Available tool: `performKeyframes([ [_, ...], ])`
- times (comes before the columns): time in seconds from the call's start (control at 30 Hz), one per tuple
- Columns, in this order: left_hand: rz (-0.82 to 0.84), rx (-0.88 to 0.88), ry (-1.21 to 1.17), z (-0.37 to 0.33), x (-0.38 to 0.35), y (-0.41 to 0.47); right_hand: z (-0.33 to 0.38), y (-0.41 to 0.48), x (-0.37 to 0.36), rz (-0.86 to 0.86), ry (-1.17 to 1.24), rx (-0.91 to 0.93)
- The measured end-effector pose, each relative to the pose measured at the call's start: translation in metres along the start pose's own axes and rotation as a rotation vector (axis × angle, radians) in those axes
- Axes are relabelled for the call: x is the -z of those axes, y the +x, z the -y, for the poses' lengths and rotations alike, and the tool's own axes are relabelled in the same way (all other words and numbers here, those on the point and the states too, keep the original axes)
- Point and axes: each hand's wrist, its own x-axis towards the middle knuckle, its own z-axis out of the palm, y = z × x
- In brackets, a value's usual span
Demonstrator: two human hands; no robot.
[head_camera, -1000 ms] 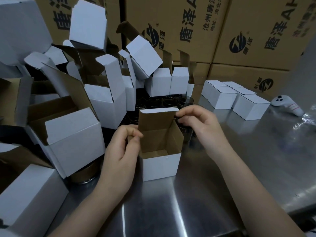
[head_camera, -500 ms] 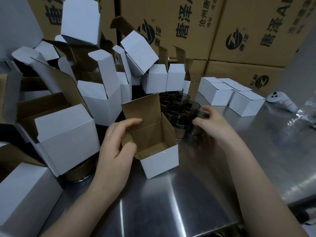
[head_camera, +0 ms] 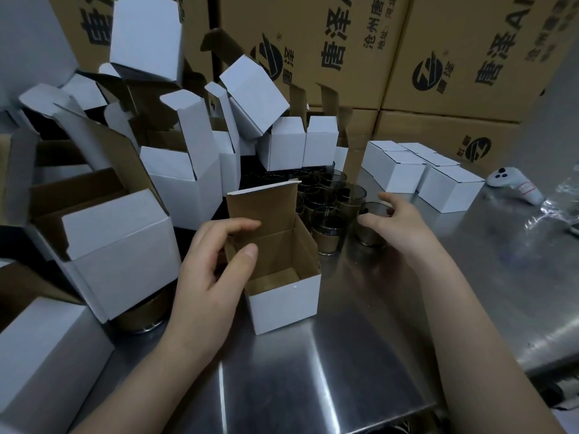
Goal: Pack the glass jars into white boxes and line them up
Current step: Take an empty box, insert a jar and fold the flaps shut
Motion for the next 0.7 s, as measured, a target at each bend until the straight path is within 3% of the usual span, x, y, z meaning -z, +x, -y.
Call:
performKeyframes([
  [0.23,0.033,0.035,-0.061,0.000,-0.001,-0.001,-0.001,-0.002,0.001,-0.130,-0.006,-0.005],
  [0.4,0.038,0.049,-0.068,-0.002,-0.001,0.000,0.006,-0.010,0.010,-0.180,0.285,-0.005],
  [0.5,0.049,0.065,-0.089,-0.002,-0.002,0.000,0.017,-0.020,0.015,-0.090,0.574,0.010],
  [0.7,0.063,0.069,-0.111,-0.001,-0.002,0.001,0.042,-0.040,0.020,0.226,0.924,0.334],
])
